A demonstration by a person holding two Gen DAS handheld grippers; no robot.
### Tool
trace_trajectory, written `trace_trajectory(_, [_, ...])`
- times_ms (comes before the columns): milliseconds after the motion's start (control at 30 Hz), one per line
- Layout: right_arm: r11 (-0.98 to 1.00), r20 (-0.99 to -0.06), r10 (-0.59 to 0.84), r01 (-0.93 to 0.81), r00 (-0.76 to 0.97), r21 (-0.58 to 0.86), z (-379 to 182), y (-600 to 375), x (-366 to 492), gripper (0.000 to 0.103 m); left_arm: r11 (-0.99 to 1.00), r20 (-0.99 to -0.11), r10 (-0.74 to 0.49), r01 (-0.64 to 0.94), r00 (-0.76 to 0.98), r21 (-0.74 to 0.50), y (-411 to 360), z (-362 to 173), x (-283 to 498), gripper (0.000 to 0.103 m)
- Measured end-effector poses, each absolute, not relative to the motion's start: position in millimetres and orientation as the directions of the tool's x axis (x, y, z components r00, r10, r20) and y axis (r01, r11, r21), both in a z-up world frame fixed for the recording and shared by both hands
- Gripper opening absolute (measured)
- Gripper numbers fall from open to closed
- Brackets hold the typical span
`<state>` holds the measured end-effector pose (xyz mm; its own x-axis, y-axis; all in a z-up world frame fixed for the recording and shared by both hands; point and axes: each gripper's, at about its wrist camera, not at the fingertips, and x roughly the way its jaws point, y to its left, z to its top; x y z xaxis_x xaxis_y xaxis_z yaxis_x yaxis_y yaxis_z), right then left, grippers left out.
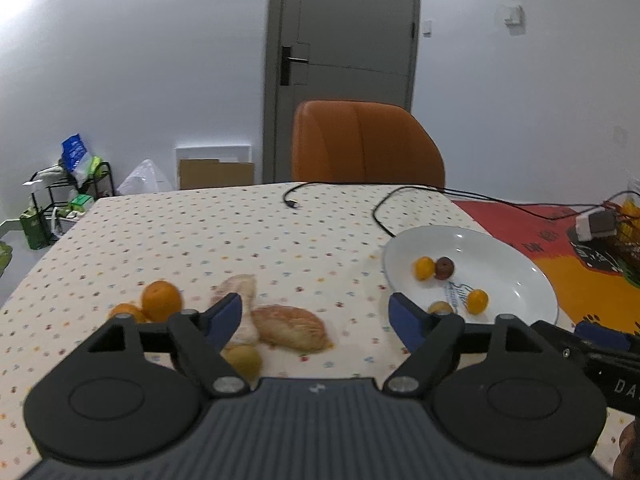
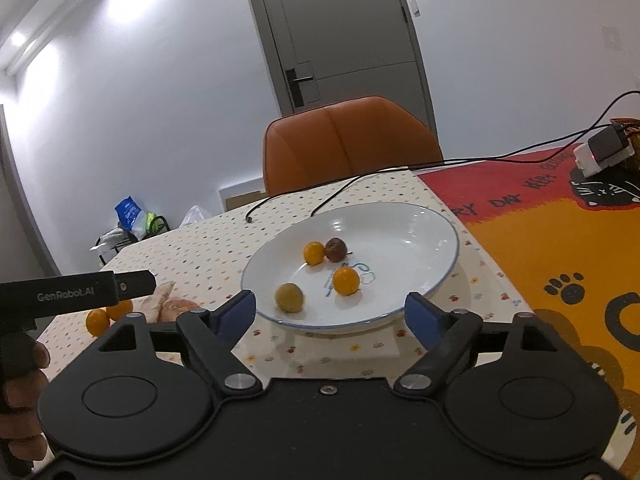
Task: Organize fruits
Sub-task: 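Move both open tools back toward the large oranges beside the pastries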
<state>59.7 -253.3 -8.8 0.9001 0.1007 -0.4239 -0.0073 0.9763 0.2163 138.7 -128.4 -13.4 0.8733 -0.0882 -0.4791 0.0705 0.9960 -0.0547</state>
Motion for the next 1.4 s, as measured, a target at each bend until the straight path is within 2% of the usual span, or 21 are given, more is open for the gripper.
trace_trajectory(400, [0.979,-0.423,0.141,-0.063,0.895,0.191,1.5,-219.7,59.2,0.103,0.997,-0.458,-0.015,-0.020,0.889,-0.071,-80.1,-4.1,126.8,0.090])
trace_trajectory(1167, [0.969,-0.440,0.236,-0.174,0.867,0.177,2.2,-165.2,73.9,0.103,0.977,-0.452,0.104,-0.176,0.886,-0.120,-3.4,-11.7,111.6,0.092])
trace_trajectory(1400, [0.962,-0.433,0.272,-0.229,0.859,0.149,2.6,-148.7,80.4,0.100,0.974,-0.464,0.104,-0.185,0.879,-0.132,4.8,-18.1,117.5,0.089])
